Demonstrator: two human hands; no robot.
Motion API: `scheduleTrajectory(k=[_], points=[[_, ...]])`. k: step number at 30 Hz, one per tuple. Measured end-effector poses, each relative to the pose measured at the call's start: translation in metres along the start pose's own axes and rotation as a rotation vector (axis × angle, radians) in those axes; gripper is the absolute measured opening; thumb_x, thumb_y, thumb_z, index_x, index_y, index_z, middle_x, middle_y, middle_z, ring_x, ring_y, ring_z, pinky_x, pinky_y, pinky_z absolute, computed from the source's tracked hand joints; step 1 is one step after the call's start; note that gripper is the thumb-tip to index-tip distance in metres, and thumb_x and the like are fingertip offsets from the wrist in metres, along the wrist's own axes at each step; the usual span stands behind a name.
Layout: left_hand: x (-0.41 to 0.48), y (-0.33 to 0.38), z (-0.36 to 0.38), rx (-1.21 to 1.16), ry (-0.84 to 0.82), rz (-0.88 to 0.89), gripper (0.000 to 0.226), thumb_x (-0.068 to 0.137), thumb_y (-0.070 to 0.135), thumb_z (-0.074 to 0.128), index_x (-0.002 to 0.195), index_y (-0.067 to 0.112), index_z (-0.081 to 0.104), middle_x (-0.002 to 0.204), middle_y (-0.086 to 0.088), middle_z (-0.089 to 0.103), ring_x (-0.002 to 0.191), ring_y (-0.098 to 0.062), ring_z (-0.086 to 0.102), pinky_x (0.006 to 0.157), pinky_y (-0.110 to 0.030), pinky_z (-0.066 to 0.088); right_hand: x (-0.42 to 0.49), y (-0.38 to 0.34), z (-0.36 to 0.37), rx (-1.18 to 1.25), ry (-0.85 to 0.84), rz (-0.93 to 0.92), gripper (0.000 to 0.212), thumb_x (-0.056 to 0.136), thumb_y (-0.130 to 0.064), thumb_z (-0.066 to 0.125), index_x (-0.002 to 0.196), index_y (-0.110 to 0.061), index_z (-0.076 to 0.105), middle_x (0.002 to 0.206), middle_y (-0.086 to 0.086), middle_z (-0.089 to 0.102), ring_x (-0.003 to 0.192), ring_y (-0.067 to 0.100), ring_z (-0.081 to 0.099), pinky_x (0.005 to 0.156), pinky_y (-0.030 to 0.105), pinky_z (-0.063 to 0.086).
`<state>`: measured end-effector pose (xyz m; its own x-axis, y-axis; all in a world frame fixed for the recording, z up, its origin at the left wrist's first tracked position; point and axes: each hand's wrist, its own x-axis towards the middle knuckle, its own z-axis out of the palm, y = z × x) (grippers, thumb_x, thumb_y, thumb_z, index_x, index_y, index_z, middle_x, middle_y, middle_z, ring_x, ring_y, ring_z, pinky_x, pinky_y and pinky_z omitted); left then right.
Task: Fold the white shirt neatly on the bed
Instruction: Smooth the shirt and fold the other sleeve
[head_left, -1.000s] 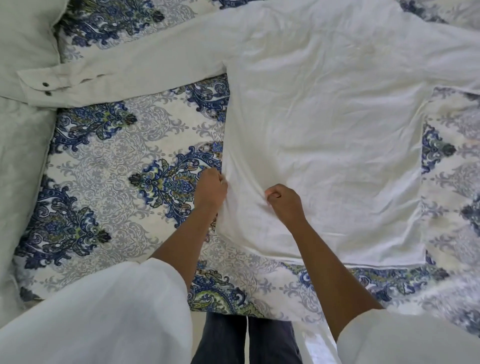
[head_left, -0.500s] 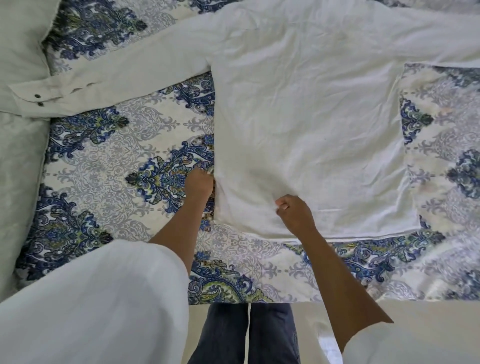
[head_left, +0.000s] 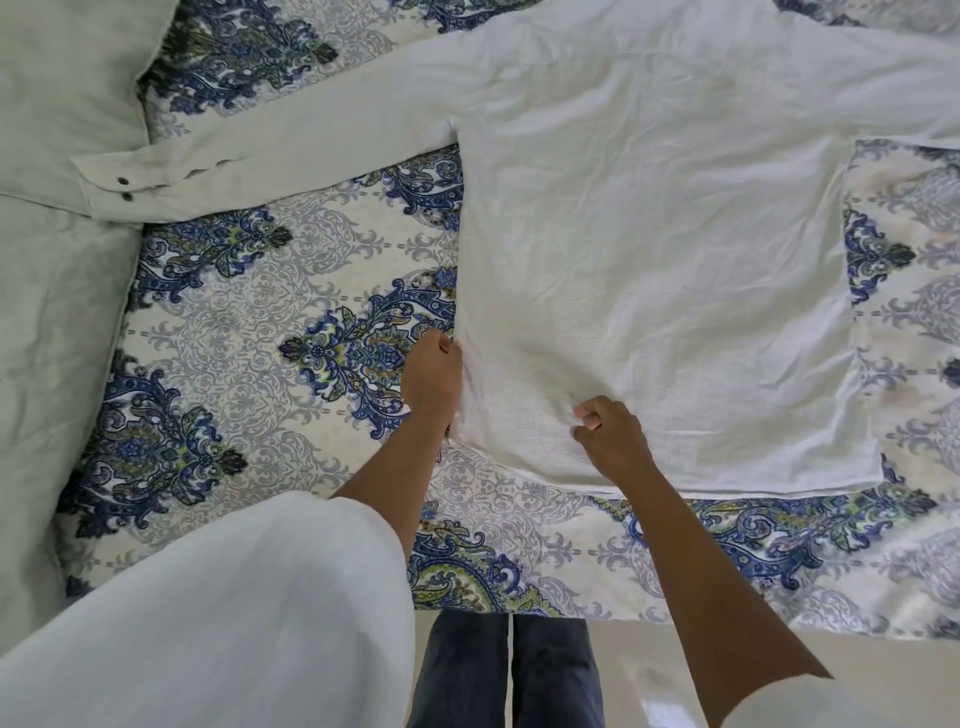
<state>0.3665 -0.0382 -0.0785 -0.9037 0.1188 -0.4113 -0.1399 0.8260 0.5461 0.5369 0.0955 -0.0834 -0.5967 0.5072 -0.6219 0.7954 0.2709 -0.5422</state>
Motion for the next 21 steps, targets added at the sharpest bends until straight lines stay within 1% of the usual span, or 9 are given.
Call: scheduleTrajectory(k=[2,4,6,8,11,14,16,18,21], points=[[0.000,0.000,0.000,-0.065,0.007,-0.046,0.016,0.093,0.017,0.047,0.079,0.011,0.044,0.076,-0.005,0.049,0.072,-0.023,0.044,0.051,-0.027,0.024,0.001,0.000,0.000,0.003,0.004,-0.008,0.022,0.086,-0.013,0.060,0.108,-0.012,0.059,0.098,-0.002,0.048,0.108,0.027,0.051,0.089,0.034,0.041],[0.002,-0.004,0.003,-0.145,0.016,-0.088,0.026,0.092,0.013,0.047,0.068,0.013,0.036,0.067,-0.002,0.041,0.069,-0.021,0.039,0.051,-0.029,0.022,0.002,0.001,0.000,0.007,0.011,-0.009,0.022,0.086,-0.011,0.059,0.108,-0.012,0.059,0.099,-0.002,0.048,0.109,0.027,0.051,0.089,0.034,0.041],[0.003,-0.007,0.005,-0.142,0.031,-0.111,0.034,0.091,0.011,0.046,0.063,0.016,0.029,0.063,0.000,0.035,0.069,-0.021,0.037,0.051,-0.030,0.021,0.001,0.002,0.000,-0.007,0.011,-0.015,0.023,0.086,-0.010,0.058,0.110,-0.012,0.059,0.100,-0.001,0.048,0.109,0.027,0.051,0.088,0.034,0.042],[0.003,-0.006,0.006,-0.038,0.018,-0.102,0.028,0.093,0.013,0.044,0.067,0.014,0.033,0.065,-0.002,0.038,0.069,-0.022,0.040,0.054,-0.030,0.025,0.000,0.001,0.000,-0.025,0.007,-0.019,0.025,0.086,-0.009,0.057,0.111,-0.012,0.057,0.104,0.002,0.051,0.109,0.027,0.051,0.088,0.034,0.043],[0.005,-0.003,0.007,0.053,-0.042,-0.093,0.010,0.094,0.013,0.045,0.086,0.008,0.041,0.080,-0.009,0.047,0.073,-0.025,0.047,0.062,-0.032,0.034,-0.002,-0.005,0.000,-0.129,-0.003,-0.039,0.026,0.087,-0.012,0.055,0.113,-0.011,0.054,0.115,0.008,0.052,0.112,0.027,0.049,0.090,0.035,0.045],[0.005,-0.005,0.006,0.075,-0.091,-0.068,0.009,0.087,0.007,0.050,0.093,0.004,0.044,0.087,-0.011,0.047,0.072,-0.027,0.048,0.060,-0.034,0.036,-0.013,-0.018,0.007,-0.202,-0.034,-0.171,0.028,0.088,-0.016,0.055,0.115,-0.012,0.053,0.118,0.006,0.051,0.109,0.024,0.052,0.091,0.036,0.047],[0.003,-0.010,0.004,0.080,-0.134,-0.022,0.013,0.083,0.005,0.054,0.084,0.007,0.042,0.083,-0.011,0.048,0.068,-0.026,0.048,0.056,-0.033,0.034,-0.024,-0.026,0.020,-0.252,-0.132,-0.308,0.029,0.088,-0.018,0.055,0.117,-0.014,0.054,0.116,0.005,0.052,0.110,0.022,0.051,0.090,0.035,0.048],[0.000,-0.016,0.000,0.122,-0.207,-0.003,0.016,0.082,0.006,0.056,0.076,0.010,0.042,0.073,-0.006,0.048,0.065,-0.023,0.047,0.051,-0.031,0.031,-0.032,-0.030,0.034,-0.355,-0.195,-0.387,0.029,0.088,-0.022,0.054,0.117,-0.017,0.055,0.115,0.003,0.052,0.111,0.021,0.048,0.089,0.032,0.046],[-0.005,-0.021,-0.008,0.166,-0.275,0.021,0.022,0.081,0.006,0.057,0.068,0.014,0.042,0.065,-0.001,0.045,0.062,-0.018,0.044,0.049,-0.029,0.030,-0.036,-0.032,0.047,-0.409,-0.150,-0.428,0.030,0.088,-0.029,0.056,0.116,-0.019,0.057,0.113,0.002,0.055,0.111,0.023,0.047,0.091,0.033,0.039]])
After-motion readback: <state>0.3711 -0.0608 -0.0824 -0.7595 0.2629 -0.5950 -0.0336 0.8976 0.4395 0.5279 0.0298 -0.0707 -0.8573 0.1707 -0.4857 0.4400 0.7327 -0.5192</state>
